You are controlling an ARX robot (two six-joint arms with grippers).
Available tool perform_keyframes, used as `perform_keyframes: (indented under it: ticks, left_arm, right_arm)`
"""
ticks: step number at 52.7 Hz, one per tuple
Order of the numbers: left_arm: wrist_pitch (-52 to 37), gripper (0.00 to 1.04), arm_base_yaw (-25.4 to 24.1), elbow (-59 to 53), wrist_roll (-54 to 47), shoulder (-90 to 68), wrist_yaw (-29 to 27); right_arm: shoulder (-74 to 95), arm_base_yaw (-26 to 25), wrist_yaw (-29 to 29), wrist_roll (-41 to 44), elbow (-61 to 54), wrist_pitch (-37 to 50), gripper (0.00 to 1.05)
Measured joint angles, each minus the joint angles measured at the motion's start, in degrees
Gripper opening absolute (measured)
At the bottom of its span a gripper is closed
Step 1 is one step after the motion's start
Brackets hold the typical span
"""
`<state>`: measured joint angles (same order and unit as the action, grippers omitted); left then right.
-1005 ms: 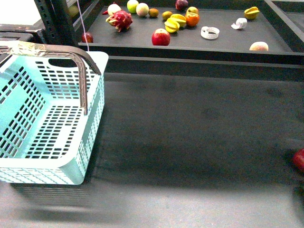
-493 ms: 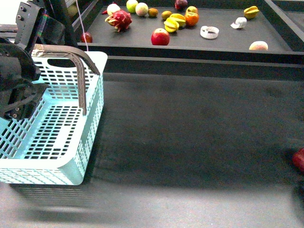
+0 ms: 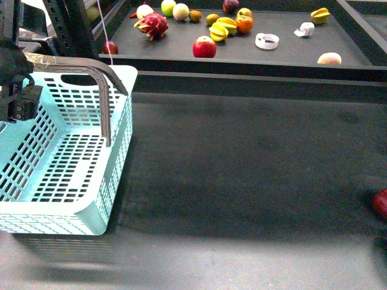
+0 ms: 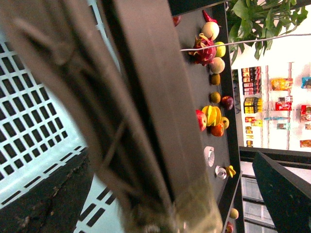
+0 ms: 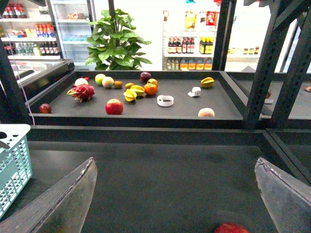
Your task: Pick mango with right arm and hold basket with left
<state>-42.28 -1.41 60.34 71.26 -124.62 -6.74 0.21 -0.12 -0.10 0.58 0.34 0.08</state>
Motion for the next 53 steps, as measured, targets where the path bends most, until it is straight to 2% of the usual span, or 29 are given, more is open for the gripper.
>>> perform_keyframes:
  ticks: [2,5,14,18,21,25,35,42,53]
  left_arm:
    - [0.2,0.96,-0.2,1.0,-0.1,-0.6,0.0]
    - [1.0,0.88,-0.5,2.5,-0.1,-1.4,-0.3]
    - [1.6,0.59,-1.0,4.6,-0.3,-2.1,-0.6]
    - [0.8,0.39,-1.2,3.9,-0.2,-2.1,0.0]
    - [0.6,0.28,-1.2,2.7,-0.2,-1.7,0.9]
    - [1.0,0.19,-1.2,1.2,2.6,-0.3,2.8]
    - [3.5,0.17,0.5,-4.2,-2.9,6.5,8.7]
    - [3.0,0.17,3.4,-10.4,-7.1,14.4,13.1]
    - [-1.8,0.17,9.8,-19.5,-15.4,25.3,14.4]
  right_arm:
    - [0.0,0.0,0.0,0.0,0.0,0.0,0.97]
    - [0.0,0.0,0.0,0.0,0.0,0.0,0.97]
    - [0.0,0.0,0.0,0.0,0.0,0.0,0.97]
    - [0.0,0.0,0.0,0.0,0.0,0.0,0.97]
    - [0.0,0.0,0.0,0.0,0.0,0.0,0.97]
    - [0.0,0.0,0.0,0.0,0.0,0.0,0.97]
    - [0.0,0.0,0.0,0.0,0.0,0.0,0.97]
    - [0.0,0.0,0.0,0.0,0.0,0.0,0.97]
    - [0.0,0.0,0.0,0.0,0.0,0.0,0.97]
